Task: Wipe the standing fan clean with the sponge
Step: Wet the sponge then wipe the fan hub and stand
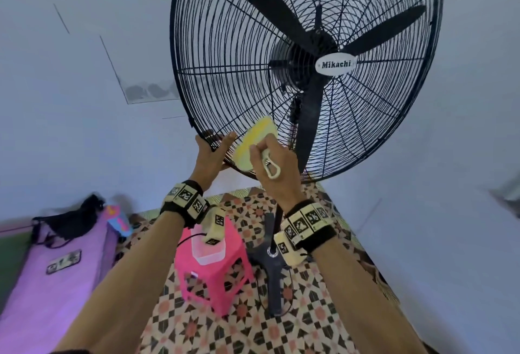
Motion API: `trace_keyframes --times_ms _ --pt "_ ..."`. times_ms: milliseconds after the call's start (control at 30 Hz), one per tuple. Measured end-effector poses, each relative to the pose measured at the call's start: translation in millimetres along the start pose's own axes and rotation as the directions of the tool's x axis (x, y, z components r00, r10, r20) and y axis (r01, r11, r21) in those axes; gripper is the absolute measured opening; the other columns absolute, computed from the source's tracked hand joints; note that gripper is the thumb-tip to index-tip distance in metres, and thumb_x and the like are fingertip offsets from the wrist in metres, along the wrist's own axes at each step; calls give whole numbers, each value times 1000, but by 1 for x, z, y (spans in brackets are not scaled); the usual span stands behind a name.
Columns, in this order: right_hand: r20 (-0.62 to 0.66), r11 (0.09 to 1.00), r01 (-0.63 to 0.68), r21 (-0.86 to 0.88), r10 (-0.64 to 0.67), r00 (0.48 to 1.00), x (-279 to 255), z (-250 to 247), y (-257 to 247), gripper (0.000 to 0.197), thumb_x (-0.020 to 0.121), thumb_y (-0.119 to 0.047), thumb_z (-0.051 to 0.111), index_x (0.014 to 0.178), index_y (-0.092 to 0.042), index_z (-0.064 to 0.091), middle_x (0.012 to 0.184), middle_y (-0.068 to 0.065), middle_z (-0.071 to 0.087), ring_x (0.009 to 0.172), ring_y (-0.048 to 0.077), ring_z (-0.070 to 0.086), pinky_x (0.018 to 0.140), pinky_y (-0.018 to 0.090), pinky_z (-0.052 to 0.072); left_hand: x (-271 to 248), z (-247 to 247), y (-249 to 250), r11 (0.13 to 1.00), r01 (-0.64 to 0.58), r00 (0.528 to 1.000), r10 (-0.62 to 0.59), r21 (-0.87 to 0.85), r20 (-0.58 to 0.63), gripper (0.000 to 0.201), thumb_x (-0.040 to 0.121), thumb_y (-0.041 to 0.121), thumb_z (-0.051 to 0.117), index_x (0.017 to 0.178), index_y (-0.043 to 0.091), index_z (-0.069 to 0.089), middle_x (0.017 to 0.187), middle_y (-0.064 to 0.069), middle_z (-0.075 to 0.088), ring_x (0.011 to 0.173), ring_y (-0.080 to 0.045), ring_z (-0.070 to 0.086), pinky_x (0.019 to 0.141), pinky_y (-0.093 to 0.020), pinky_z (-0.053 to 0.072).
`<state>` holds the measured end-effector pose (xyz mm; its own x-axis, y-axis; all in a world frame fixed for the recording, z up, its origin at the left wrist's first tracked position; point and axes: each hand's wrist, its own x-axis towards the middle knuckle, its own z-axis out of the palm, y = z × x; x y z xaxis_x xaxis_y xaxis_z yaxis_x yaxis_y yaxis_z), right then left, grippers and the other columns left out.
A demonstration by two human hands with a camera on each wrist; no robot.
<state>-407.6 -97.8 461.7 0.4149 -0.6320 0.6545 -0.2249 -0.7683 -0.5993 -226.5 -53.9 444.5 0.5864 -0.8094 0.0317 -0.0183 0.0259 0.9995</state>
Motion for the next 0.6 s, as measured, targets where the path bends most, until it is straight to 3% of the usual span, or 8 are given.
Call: trace_keyframes --times_ms 100,200,300,400,467,567,600 --pt "-9 984 -140 -109 140 990 -2 0 14 20 103 -29 56 90 -13 52 64 -6 59 54 10 58 48 27 44 0 -2 1 1000 -24 1000 24 5 5 87 83 64 74 140 21 25 146 -5 49 129 -21 58 95 -58 58" --pt "-27 916 -262 -304 267 963 -9 -9 29 17 100 -28 57 96 -11 59 62 -4 59 53 13 61 46 22 46 0 -1 -1 999 -35 999 35 11 17 82 87 57 70 142 20 23 149 -5 49 126 -17 60 95 -55 59" --pt "-44 978 -199 -69 196 980 4 -16 18 19 101 -27 57 87 -14 56 62 -5 61 50 4 58 43 20 42 0 2 -2 999 -40 999 40 13 3 77 89 57 69 140 20 24 147 -4 49 127 -17 59 95 -56 58" --pt "-64 999 -48 17 49 997 16 -15 6 22 104 -28 54 88 -13 51 64 -3 61 53 8 58 45 26 45 -1 4 -1 999 -38 999 38 23 -2 77 87 58 68 137 21 24 147 -3 48 130 -20 58 96 -56 58" --pt "-41 989 -127 -73 124 991 14 -10 18 22 103 -32 51 90 -14 50 66 -1 62 53 12 60 47 33 51 -1 3 0 999 -34 999 34 14 1 82 87 58 68 142 20 22 151 -4 46 132 -20 57 96 -54 58" --pt "-21 893 -261 -368 272 962 10 -13 35 21 99 -35 48 98 -15 55 72 4 65 59 20 66 51 36 59 -2 0 -1 999 -36 999 36 6 8 90 88 59 69 151 23 16 156 -3 41 134 -19 55 98 -54 57" --pt "-27 884 -274 -378 285 958 13 -18 35 21 100 -34 50 98 -14 56 73 4 66 60 21 66 51 35 60 -2 0 -2 999 -37 999 37 11 8 91 88 60 70 152 24 16 157 -4 41 134 -20 55 98 -55 57"
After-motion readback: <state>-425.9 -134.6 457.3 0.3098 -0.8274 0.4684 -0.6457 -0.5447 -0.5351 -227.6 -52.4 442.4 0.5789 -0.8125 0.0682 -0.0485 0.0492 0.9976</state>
